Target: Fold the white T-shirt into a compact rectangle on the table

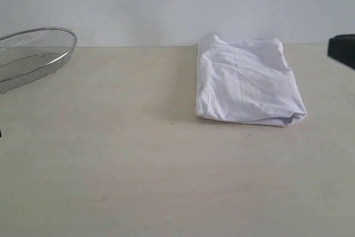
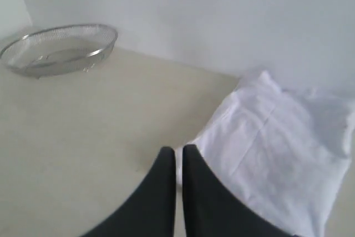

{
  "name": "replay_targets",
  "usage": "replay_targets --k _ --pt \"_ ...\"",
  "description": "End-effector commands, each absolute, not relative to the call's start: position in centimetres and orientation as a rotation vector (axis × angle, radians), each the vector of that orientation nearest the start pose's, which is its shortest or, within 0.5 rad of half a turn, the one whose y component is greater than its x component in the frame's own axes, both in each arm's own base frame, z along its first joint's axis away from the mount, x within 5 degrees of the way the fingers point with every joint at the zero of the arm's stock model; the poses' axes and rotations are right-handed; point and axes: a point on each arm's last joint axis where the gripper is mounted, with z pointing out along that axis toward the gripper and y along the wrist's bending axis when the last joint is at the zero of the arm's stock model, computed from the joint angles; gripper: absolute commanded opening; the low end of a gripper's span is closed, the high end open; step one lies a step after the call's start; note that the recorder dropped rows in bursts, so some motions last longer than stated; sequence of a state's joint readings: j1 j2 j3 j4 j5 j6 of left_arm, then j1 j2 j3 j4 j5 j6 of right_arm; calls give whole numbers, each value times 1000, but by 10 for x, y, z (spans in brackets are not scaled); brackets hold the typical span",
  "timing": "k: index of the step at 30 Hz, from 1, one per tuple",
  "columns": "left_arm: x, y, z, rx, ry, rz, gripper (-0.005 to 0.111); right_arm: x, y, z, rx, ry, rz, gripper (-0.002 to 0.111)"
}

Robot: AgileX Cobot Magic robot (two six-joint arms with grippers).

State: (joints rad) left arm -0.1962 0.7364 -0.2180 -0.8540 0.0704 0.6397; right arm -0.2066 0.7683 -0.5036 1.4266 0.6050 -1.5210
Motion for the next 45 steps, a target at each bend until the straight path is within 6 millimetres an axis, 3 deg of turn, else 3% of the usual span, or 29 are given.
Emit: replay_targets --k 1,6,13,21,38,45 --pt "130 -30 215 2 2051 -301 5 129 14 325 -174 1648 215 0" --pt "130 -30 215 2 2051 -301 5 105 7 328 -42 1551 130 0" --pt "131 -29 215 3 2049 -298 5 77 5 275 75 1522 147 0" --pt "131 -29 215 2 2048 -297 5 62 2 212 126 1547 154 0" --pt "131 -29 215 1 2046 -296 5 57 -2 213 135 1487 98 0" --pt "131 -29 215 1 2046 -296 5 57 4 209 39 1537 106 0"
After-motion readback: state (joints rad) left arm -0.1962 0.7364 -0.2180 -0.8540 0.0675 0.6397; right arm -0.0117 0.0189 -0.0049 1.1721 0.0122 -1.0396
